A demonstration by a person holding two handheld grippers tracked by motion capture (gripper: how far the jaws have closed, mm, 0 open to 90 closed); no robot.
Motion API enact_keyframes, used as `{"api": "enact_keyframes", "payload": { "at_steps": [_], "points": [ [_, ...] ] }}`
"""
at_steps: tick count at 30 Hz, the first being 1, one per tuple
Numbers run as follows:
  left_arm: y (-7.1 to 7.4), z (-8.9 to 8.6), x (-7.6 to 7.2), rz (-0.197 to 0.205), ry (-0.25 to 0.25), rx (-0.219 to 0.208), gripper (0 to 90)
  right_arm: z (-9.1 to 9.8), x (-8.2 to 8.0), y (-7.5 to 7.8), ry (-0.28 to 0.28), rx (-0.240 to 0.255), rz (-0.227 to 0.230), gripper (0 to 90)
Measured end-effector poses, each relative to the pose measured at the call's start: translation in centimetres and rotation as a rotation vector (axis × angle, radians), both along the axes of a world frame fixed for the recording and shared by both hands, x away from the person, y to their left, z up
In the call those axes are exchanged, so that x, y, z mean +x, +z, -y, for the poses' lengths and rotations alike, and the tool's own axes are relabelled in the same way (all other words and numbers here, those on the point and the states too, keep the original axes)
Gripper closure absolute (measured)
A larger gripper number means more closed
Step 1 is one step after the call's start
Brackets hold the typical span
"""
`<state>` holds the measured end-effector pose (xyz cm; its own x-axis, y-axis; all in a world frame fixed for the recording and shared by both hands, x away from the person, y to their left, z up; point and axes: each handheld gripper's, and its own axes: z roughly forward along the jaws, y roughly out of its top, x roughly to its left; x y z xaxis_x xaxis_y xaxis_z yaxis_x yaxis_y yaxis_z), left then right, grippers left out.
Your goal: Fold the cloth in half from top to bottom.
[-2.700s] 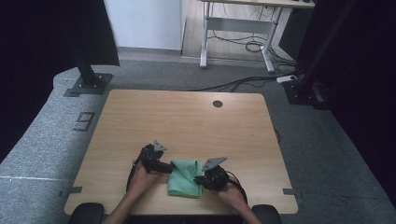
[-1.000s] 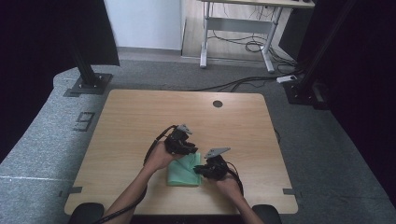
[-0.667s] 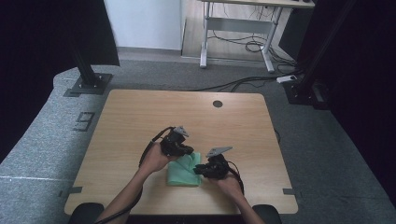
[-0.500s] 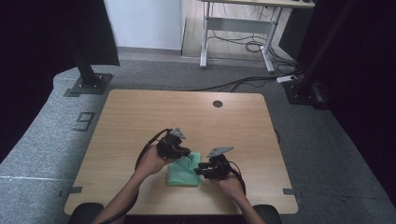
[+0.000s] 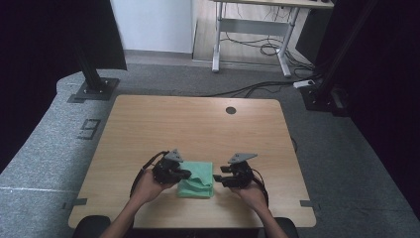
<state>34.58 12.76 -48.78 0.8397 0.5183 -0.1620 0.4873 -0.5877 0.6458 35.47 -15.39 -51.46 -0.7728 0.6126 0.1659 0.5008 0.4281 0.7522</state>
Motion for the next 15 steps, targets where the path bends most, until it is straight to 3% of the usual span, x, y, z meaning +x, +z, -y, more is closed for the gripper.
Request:
{"api": "enact_keyframes", "payload": {
  "at_steps": [8, 15],
  "points": [
    [-2.1, -1.1, -1.7, 0.002, 0.03, 0.018, 83.6, -2.0, -0.5, -0.9, 0.02, -0.043, -0.004, 34.2],
    [-3.2, -1.3, -2.2, 0.033, 0.038, 0.044, 76.0, -3.1, -1.0, -2.3, 0.009, -0.094, 0.003, 28.4]
  ]
}}
